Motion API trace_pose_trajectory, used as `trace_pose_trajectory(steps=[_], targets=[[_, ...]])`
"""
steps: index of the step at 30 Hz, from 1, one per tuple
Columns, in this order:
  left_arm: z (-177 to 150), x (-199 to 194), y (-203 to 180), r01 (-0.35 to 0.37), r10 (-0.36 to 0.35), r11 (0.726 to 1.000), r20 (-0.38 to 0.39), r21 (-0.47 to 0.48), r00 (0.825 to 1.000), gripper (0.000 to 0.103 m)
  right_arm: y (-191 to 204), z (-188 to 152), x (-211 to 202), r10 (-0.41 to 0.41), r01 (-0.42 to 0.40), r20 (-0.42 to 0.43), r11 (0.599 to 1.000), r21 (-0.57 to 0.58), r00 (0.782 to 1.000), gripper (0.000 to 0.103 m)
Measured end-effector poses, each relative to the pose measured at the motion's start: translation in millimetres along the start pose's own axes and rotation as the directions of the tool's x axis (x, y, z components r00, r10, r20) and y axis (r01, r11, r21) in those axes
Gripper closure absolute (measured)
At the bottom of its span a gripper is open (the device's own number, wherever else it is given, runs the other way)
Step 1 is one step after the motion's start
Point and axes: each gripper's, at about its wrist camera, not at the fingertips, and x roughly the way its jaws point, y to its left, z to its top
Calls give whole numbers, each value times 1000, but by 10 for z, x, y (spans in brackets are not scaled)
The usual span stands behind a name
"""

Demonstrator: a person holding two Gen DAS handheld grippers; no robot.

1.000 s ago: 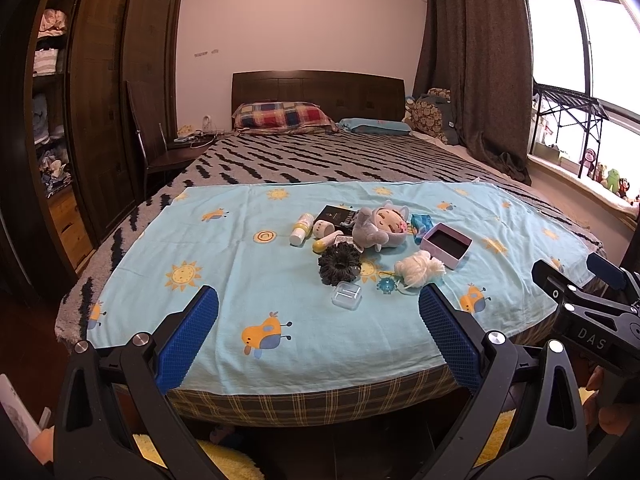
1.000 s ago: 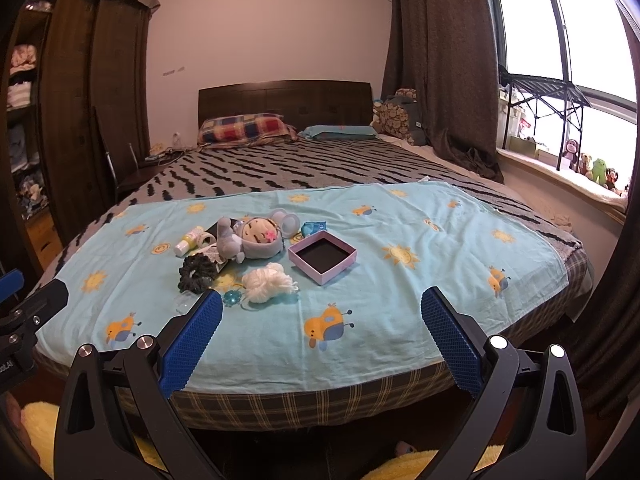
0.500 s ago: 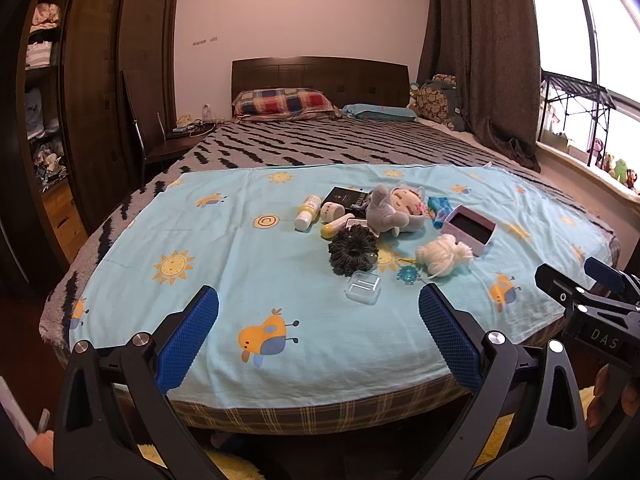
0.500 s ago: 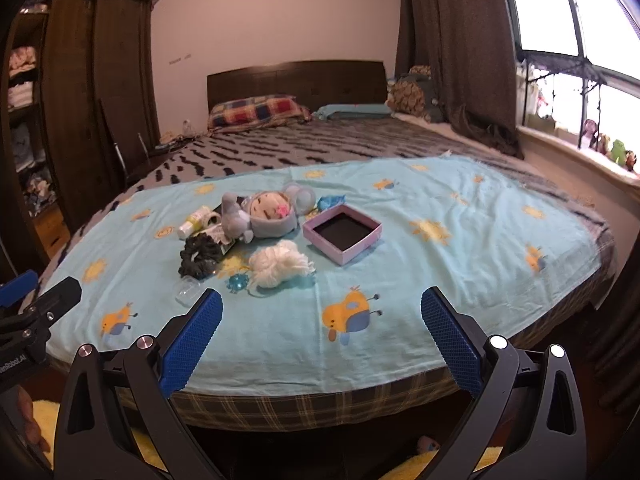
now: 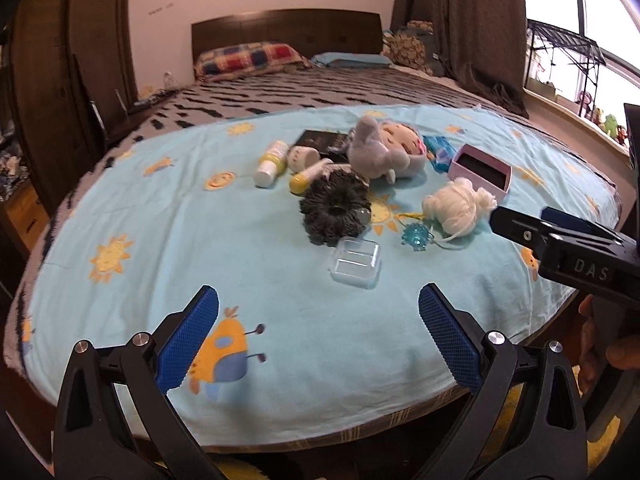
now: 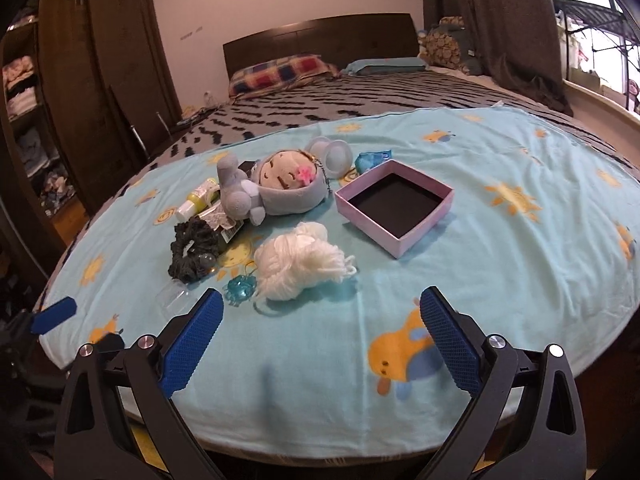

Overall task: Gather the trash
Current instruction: 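Grasp the white yarn ball with the right tool while the left tool grasps the clear plastic box, then lower both held items into the bin below the bed and open both tools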

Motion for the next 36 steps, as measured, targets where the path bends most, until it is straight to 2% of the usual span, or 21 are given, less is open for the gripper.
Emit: trace_pose_trajectory(steps=[3, 4, 6, 8, 12, 15, 16, 18, 24, 29, 36], targets=[[61, 160, 2, 27, -27, 1000, -20, -13, 999, 11, 13, 80, 129, 28, -28, -18, 1000, 10, 999, 7], [78, 203, 12, 37, -37, 999, -26, -20, 999, 16, 24, 105, 163, 34, -34, -18, 999, 6, 999, 8], [112, 295, -10, 63, -63, 998, -36, -18, 997, 21, 55, 147, 248, 44, -44, -27, 999, -10, 999, 14], [126, 383, -48, 79, -79, 997, -56, -6, 995, 27, 62, 176, 352, 55, -56, -51, 998, -11, 997, 24], [134, 564, -76, 114, -115, 993, -97, -13, 989, 38, 64, 176, 519, 41, -43, -85, 999, -23, 996, 35], [142, 625, -68, 104, -105, 995, -100, -8, 989, 50, 55, 144, 585, 63, -65, -105, 998, -20, 993, 43], [149, 632, -63, 106, -106, 994, -99, -6, 989, 54, 64, 140, 585, 70, -72, -104, 997, -23, 992, 48], [158, 626, -41, 109, -110, 994, -99, -8, 989, 65, 103, 131, 581, 73, -78, -105, 996, -37, 992, 53], [136, 495, -30, 108, -108, 994, -83, -2, 991, 66, 163, 104, 390, 73, -78, -79, 995, -61, 994, 55], [91, 209, -55, 109, -108, 994, -44, 3, 993, 66, 137, 97, 117, 59, -61, -34, 997, -55, 998, 55], [-36, -229, -174, 144, -144, 990, -11, 4, 990, 66, 59, -51, -377, 39, -39, 7, 998, -46, 999, 55]])
